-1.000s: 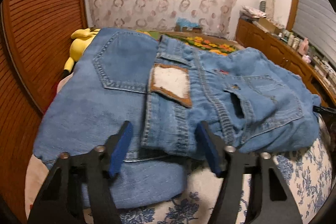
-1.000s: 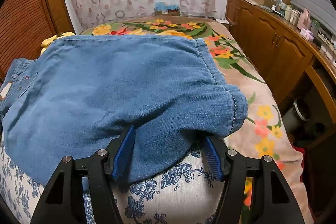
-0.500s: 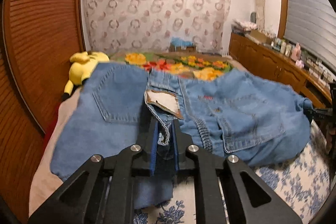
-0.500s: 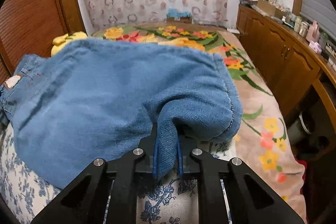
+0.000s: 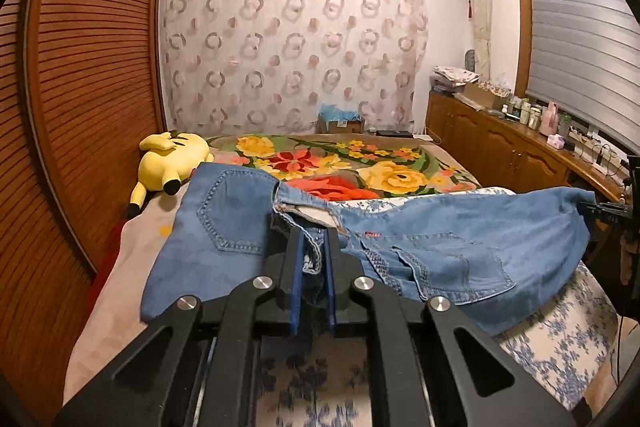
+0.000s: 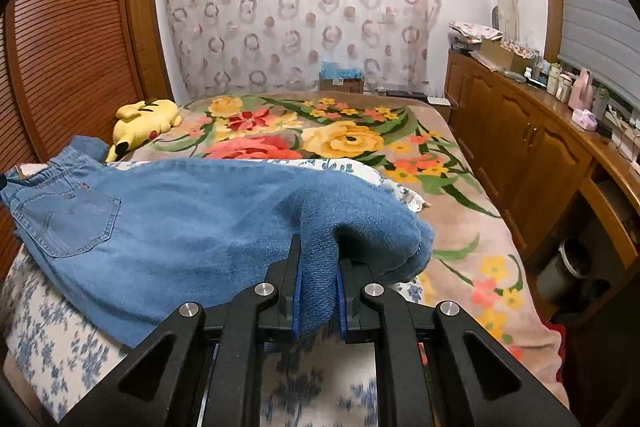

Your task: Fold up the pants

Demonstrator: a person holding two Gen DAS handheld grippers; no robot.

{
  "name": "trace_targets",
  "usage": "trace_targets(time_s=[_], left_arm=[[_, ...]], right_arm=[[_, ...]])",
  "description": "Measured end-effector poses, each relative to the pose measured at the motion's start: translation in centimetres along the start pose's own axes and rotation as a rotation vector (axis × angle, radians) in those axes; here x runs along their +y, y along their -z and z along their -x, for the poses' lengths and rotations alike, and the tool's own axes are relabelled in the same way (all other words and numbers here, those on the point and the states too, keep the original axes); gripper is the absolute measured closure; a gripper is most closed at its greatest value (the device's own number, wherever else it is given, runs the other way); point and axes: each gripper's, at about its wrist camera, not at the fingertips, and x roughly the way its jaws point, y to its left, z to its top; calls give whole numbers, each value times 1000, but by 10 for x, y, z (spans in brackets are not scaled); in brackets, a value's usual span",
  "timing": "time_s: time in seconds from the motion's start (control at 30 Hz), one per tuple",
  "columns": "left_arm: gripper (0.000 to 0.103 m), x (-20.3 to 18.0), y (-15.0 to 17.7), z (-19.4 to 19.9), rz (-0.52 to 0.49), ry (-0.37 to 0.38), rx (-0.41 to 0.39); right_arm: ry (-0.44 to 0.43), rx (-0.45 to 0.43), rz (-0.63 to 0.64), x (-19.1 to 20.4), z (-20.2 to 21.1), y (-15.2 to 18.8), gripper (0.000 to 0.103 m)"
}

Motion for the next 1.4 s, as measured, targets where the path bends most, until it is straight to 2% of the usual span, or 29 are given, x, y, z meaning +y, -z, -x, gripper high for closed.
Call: trace_targets(time_s=[0.37, 0.47, 0.57, 0.73, 1.07, 1.1, 1.13, 1.2, 1.23, 1.37, 1.4], left_arm=[[93, 7, 46, 79, 38, 3, 16], [99, 14, 55, 103, 63, -31, -2], [99, 29, 64, 111, 103, -6, 22], [99, 24, 85, 94, 86, -17, 101], [97, -10, 102, 69, 40, 55, 176], [89, -13, 103, 66, 38, 60, 180], [80, -16, 103, 64, 36, 65, 181], [69, -23, 104, 59, 25, 80, 179], [60, -27, 105, 56, 15, 98, 187], [52, -38, 107, 40, 9, 122, 228], [40, -40, 108, 36, 9, 127, 237]], right_arm=[[-51, -19, 41, -2, 81, 44, 91], [-59, -7, 51, -7, 94, 59, 91], [-86, 32, 25, -14, 90, 71, 91], [-79, 110, -8, -23, 53, 88, 90], [-83, 110, -66, -37, 30, 88, 88], [-83, 108, -70, -31, 40, 103, 85], [-81, 109, -74, -30, 41, 104, 85], [-82, 111, -83, -27, 47, 110, 82], [-89, 114, -89, -26, 50, 110, 82], [-73, 119, -103, -26, 58, 115, 74], [-68, 121, -102, -26, 59, 116, 73]])
